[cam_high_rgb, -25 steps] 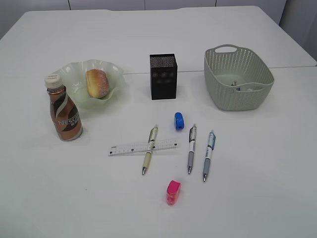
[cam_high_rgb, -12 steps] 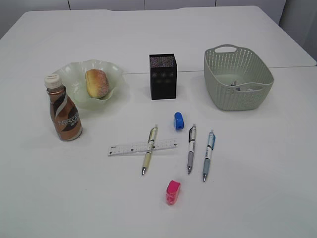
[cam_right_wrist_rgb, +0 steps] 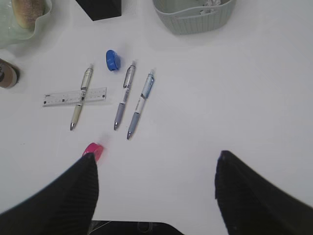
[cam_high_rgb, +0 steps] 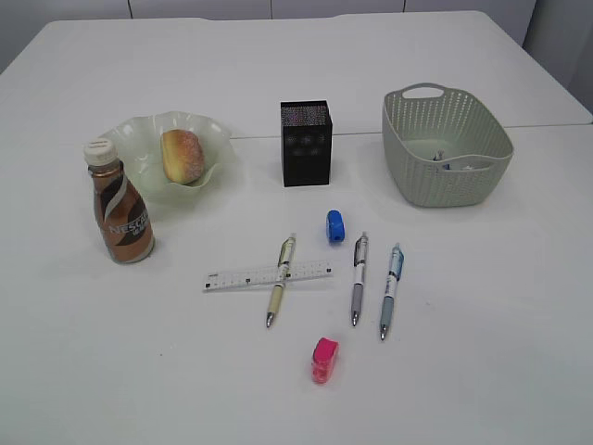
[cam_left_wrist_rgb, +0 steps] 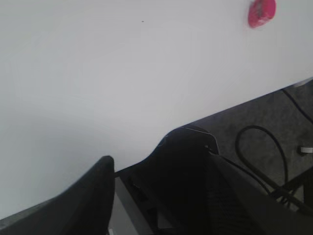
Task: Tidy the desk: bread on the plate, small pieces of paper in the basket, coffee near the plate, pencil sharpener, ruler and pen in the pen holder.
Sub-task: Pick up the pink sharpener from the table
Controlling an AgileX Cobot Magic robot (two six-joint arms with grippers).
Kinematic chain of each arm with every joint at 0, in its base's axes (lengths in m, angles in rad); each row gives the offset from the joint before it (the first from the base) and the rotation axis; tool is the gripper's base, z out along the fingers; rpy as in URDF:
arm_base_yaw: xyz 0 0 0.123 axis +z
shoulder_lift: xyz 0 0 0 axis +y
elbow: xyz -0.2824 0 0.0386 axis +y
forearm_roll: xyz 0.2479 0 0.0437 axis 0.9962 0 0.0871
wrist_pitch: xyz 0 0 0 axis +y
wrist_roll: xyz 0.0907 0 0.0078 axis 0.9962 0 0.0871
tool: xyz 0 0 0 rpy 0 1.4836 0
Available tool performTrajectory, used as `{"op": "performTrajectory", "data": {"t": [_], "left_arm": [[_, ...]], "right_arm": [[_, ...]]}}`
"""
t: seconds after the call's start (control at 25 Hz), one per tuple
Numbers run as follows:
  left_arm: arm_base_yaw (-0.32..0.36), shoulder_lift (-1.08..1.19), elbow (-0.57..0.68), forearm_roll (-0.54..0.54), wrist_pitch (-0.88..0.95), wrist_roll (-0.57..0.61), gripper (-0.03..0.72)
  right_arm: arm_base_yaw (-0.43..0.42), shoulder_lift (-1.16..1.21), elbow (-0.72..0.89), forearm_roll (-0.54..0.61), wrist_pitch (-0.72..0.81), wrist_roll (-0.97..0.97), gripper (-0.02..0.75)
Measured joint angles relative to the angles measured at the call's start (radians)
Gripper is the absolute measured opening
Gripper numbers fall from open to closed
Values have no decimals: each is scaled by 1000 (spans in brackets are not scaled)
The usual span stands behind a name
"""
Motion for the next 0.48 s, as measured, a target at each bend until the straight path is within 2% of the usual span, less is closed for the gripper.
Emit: {"op": "performTrajectory", "data": {"t": [0.36, 0.48], "left_arm": [[0, 81, 0, -153, 16, 141, 456], [-8, 131, -8, -169, -8, 194, 456]], "right_arm": [[0, 0, 0, -40, 0, 0, 574], [0, 1, 0, -42, 0, 0, 574]]}}
